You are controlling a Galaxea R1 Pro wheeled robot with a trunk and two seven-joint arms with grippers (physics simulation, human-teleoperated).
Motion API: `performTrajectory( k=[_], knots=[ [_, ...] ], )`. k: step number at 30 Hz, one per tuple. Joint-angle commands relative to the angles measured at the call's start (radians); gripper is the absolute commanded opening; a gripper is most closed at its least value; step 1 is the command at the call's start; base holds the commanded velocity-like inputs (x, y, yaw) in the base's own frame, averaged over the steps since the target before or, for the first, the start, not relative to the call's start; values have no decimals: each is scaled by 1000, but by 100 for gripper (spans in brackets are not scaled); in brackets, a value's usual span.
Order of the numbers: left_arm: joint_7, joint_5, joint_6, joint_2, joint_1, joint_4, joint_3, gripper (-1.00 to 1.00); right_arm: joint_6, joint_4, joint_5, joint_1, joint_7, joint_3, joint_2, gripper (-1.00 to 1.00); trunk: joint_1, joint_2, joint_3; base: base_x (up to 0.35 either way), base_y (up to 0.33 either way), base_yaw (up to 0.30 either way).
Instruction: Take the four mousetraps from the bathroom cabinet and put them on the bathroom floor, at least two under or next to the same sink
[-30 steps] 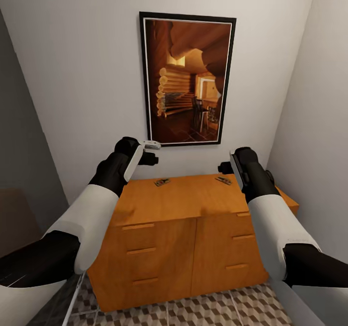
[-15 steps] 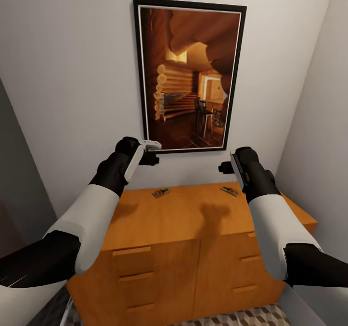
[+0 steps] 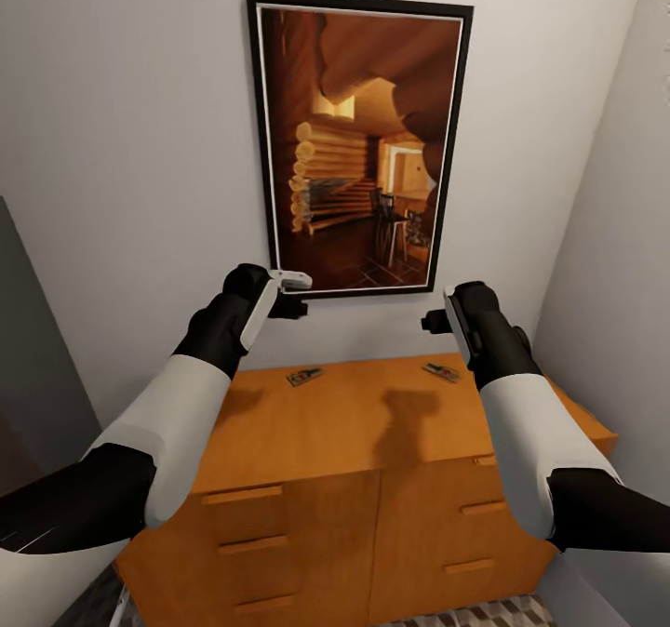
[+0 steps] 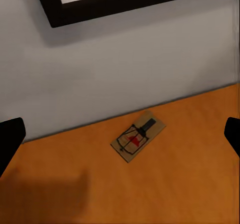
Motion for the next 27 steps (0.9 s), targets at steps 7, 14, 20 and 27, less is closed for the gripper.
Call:
performTrajectory(
  k=[7,14,20,27],
  knots=[
    [12,18,3,1,-1,1,-2,100,3,-2,4,-1,0,-2,0,100,0,-1,-1,4,-248,0],
    [13,21,3,1,-1,2,-2,100,3,-2,6,-1,-1,-3,1,100,0,-1,-1,1,-284,0],
    [13,21,3,1,-1,2,-2,100,3,-2,9,-1,-1,-2,2,100,0,-1,-1,0,-287,0],
    [13,22,3,1,-1,4,-1,100,3,-2,7,-1,-1,-2,4,100,0,-1,-1,0,-114,82]
  ],
)
